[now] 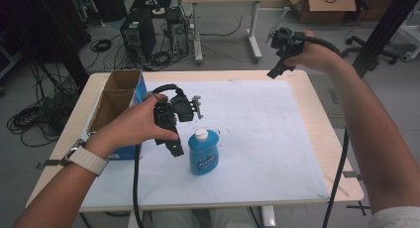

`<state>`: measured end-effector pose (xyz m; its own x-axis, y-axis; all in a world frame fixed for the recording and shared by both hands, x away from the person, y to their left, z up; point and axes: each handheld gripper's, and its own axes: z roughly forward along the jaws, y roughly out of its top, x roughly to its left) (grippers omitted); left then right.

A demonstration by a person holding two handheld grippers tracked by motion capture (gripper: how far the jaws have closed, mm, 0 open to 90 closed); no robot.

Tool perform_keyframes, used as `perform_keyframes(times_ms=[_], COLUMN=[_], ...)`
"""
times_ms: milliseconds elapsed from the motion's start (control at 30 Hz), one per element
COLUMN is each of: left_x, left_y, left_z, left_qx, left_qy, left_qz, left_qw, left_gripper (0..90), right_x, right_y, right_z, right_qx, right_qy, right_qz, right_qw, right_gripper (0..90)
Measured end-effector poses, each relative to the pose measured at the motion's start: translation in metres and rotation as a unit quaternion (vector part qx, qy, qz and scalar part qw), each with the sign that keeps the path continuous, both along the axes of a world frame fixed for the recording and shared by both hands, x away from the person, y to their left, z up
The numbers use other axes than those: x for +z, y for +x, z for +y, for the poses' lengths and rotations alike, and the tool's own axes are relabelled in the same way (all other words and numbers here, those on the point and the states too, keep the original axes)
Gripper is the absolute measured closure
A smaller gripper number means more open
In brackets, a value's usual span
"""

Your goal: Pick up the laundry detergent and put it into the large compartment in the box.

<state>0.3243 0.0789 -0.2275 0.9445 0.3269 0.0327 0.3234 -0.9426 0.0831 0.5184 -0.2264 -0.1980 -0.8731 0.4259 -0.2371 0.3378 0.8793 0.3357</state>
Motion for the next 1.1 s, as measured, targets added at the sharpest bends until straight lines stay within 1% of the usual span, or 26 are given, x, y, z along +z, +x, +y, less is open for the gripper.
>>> perform_keyframes(times_ms=[200,233,333,367,467,500,533,567,600,667,700,800,933,967,1100], left_x=[0.004,0.005,0.008,0.011,0.018,0.021,0.023,0.027,0.027,0.034,0.039,0.048,0.053,0.055,0.062], left_y=[-0.001,-0.002,-0.003,-0.004,-0.006,-0.008,-0.007,-0.007,-0.007,-0.008,-0.009,-0.010,-0.011,-0.012,-0.013], left_z=[0.000,0.000,0.001,0.001,0.003,0.004,0.004,0.004,0.004,0.004,0.002,0.000,-0.002,-0.004,-0.007], left_qx=[0.001,0.005,0.007,0.011,0.010,0.016,0.013,0.021,0.021,0.030,0.040,0.054,0.063,0.065,0.070], left_qy=[-0.001,-0.005,-0.004,-0.010,-0.012,-0.017,-0.014,-0.018,-0.018,-0.020,-0.021,-0.031,-0.030,-0.027,-0.032], left_qz=[-0.006,-0.007,-0.009,-0.012,-0.020,-0.020,-0.023,-0.027,-0.027,-0.034,-0.037,-0.043,-0.044,-0.045,-0.043], left_qw=[1.0000,1.0000,0.9999,0.9998,0.9997,0.9995,0.9996,0.9992,0.9992,0.9988,0.9983,0.9971,0.9966,0.9965,0.9961], left_gripper=[8.9,8.8,8.1,7.5,5.9,5.6,5.8,5.5,5.5,5.6,5.6,5.7,5.7,5.7,5.5], right_x=[0.001,0.001,0.001,0.001,0.002,0.002,0.003,0.003,0.003,0.003,0.004,0.005,0.006,0.006,0.007], right_y=[-0.003,-0.004,-0.004,-0.004,-0.005,-0.005,-0.006,-0.007,-0.007,-0.008,-0.009,-0.010,-0.012,-0.013,-0.015], right_z=[0.000,0.001,0.002,0.003,0.003,0.003,0.003,0.003,0.003,0.002,0.002,0.002,0.003,0.003,0.004], right_qx=[0.000,0.000,0.003,0.002,0.002,0.002,0.003,0.004,0.004,0.006,0.006,0.004,0.006,0.007,0.008], right_qy=[0.000,0.001,0.002,0.004,0.006,0.005,0.005,0.004,0.004,0.000,0.000,0.002,0.001,0.001,0.001], right_qz=[0.001,0.004,0.005,0.004,0.005,0.005,0.004,0.004,0.004,0.008,0.007,0.005,0.003,0.003,0.000], right_qw=[1.0000,1.0000,1.0000,1.0000,1.0000,1.0000,1.0000,1.0000,1.0000,0.9999,1.0000,1.0000,1.0000,1.0000,1.0000], right_gripper=[9.8,10.3,10.9,10.9,10.8,10.7,10.7,10.3,10.3,9.1,9.1,9.1,9.0,9.1,9.2])
